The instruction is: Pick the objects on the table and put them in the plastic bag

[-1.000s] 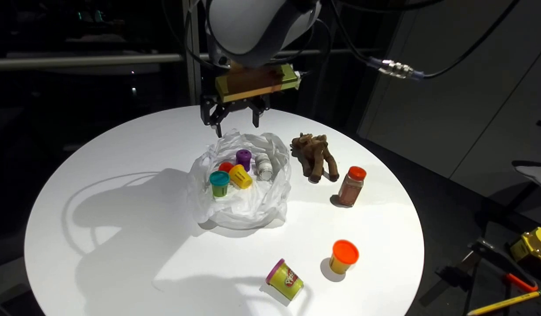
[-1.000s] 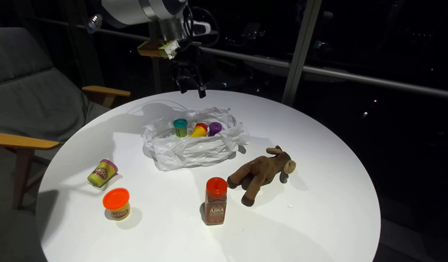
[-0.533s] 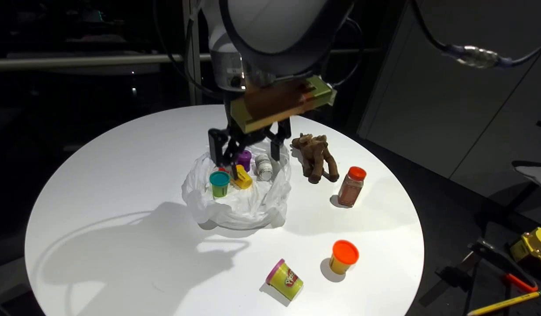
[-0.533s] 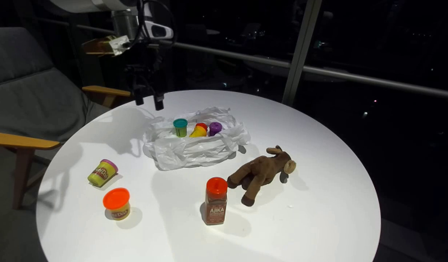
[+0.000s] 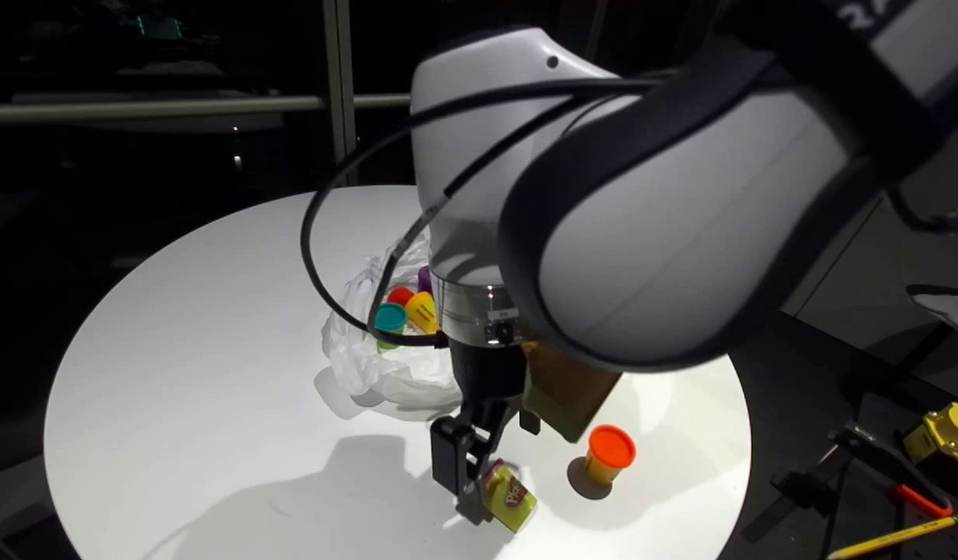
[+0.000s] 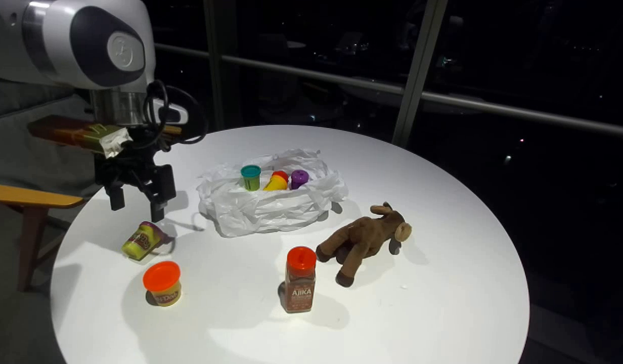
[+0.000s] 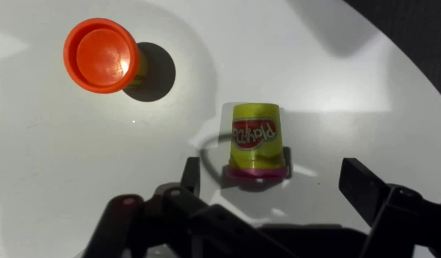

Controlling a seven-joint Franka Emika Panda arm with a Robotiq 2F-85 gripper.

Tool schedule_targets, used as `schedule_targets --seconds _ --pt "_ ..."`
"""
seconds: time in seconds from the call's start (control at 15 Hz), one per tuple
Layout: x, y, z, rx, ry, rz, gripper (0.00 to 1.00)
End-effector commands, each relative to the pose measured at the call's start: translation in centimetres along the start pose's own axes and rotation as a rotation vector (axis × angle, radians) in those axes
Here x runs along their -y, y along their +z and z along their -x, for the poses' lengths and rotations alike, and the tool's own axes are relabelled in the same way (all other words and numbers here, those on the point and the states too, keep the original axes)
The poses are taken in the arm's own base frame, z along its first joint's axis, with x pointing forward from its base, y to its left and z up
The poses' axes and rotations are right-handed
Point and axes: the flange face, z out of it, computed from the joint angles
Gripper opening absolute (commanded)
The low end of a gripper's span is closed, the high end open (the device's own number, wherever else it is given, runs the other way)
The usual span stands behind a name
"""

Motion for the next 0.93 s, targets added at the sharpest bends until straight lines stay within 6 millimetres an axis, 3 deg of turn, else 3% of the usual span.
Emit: schedule_targets --seconds 0.0,0.33,0.87 --pt "-0.2 0.4 2.5 -0.027 -0.123 -0.039 1.00" --pt "-0.5 2.6 2.8 -0.038 -0.200 -0.035 1.00" --pt "-0.9 5.2 1.3 -0.098 -0.178 -0.005 1.00"
